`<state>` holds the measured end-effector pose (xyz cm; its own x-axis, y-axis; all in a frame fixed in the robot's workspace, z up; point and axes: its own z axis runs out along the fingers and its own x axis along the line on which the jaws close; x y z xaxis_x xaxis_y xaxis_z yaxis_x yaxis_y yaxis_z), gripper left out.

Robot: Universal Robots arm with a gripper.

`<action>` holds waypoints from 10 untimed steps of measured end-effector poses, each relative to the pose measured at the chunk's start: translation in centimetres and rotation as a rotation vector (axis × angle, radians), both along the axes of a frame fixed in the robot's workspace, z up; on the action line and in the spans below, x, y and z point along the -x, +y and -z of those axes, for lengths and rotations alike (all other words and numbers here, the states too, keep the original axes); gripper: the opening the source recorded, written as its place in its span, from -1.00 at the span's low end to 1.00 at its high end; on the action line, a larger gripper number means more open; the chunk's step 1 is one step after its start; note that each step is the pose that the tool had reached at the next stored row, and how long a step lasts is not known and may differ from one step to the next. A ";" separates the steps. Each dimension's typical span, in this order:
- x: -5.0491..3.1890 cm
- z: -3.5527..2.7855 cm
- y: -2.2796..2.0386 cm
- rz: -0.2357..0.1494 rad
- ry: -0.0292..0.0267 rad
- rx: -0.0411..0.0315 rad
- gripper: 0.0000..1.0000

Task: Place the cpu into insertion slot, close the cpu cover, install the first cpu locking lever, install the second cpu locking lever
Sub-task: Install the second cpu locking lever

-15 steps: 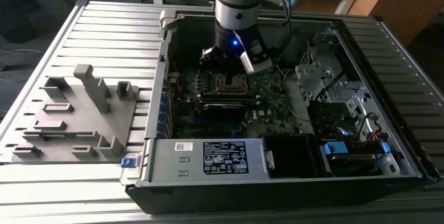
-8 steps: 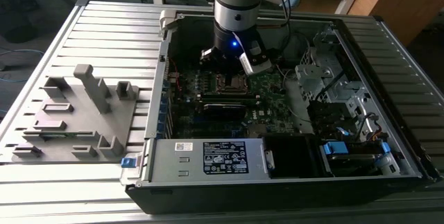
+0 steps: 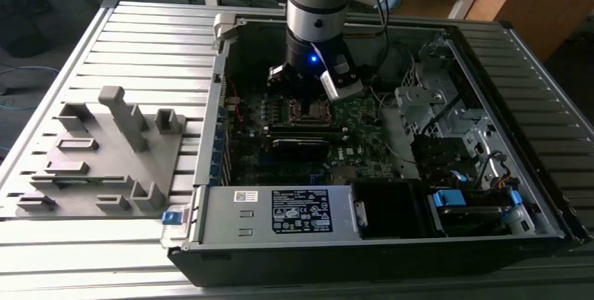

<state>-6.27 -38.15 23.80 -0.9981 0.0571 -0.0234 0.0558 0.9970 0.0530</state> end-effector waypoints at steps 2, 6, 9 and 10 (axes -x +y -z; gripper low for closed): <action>0.00 0.01 0.00 0.000 0.0001 -0.0001 -0.80; 0.00 0.14 0.01 0.000 -0.0001 -0.0004 -0.80; 0.01 0.40 0.00 0.000 0.0001 -0.0001 -0.80; 0.01 0.45 0.00 0.000 0.0001 -0.0001 -0.80</action>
